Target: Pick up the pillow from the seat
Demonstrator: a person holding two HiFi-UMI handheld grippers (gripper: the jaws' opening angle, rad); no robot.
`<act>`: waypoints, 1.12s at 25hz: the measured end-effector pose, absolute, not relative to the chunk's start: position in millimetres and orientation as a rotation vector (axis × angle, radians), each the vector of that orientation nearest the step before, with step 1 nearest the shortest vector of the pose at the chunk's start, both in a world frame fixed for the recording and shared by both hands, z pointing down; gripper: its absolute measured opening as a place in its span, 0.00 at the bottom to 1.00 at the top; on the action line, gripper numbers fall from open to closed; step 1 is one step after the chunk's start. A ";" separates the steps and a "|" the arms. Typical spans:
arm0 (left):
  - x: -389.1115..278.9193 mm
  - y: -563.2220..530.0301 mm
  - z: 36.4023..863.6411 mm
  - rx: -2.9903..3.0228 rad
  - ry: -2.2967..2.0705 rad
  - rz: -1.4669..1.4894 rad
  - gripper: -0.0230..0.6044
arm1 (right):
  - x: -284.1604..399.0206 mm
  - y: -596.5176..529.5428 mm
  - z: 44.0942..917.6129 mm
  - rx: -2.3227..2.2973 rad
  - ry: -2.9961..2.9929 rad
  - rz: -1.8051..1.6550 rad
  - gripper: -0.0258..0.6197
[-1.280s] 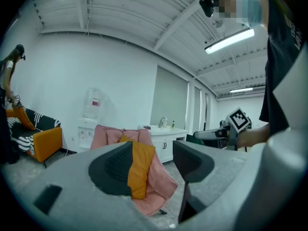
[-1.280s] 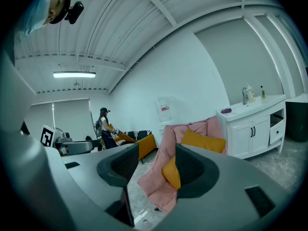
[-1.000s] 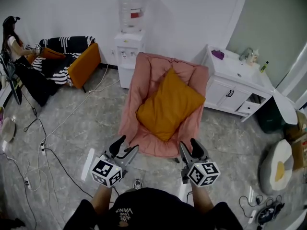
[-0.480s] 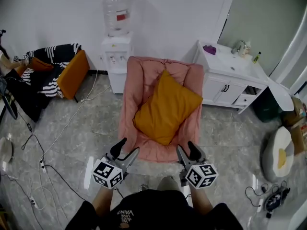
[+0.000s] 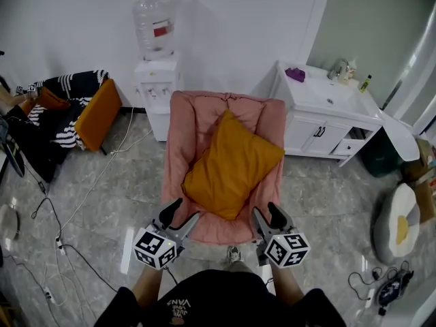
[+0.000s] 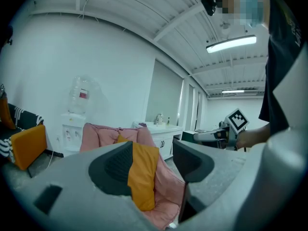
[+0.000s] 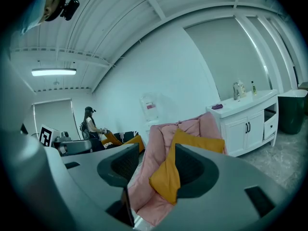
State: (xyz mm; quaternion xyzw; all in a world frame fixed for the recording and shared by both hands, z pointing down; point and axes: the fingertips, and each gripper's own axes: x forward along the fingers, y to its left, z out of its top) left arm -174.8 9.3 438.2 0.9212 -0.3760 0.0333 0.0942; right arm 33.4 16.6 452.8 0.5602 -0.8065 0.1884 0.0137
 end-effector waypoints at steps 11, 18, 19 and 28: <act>-113.2 -60.9 444.7 2.677 -1.175 0.109 0.44 | 96.5 -60.6 460.7 1.655 -2.507 0.593 0.38; -76.7 -89.6 449.1 2.643 -1.225 0.150 0.44 | 132.8 -92.0 472.1 1.577 -2.513 0.619 0.38; -72.4 -93.2 449.4 2.638 -1.235 0.155 0.44 | 137.9 -95.7 474.0 1.568 -2.514 0.624 0.38; -62.2 -117.6 458.9 2.607 -1.265 0.231 0.44 | 146.5 -122.2 496.5 1.523 -2.499 0.687 0.38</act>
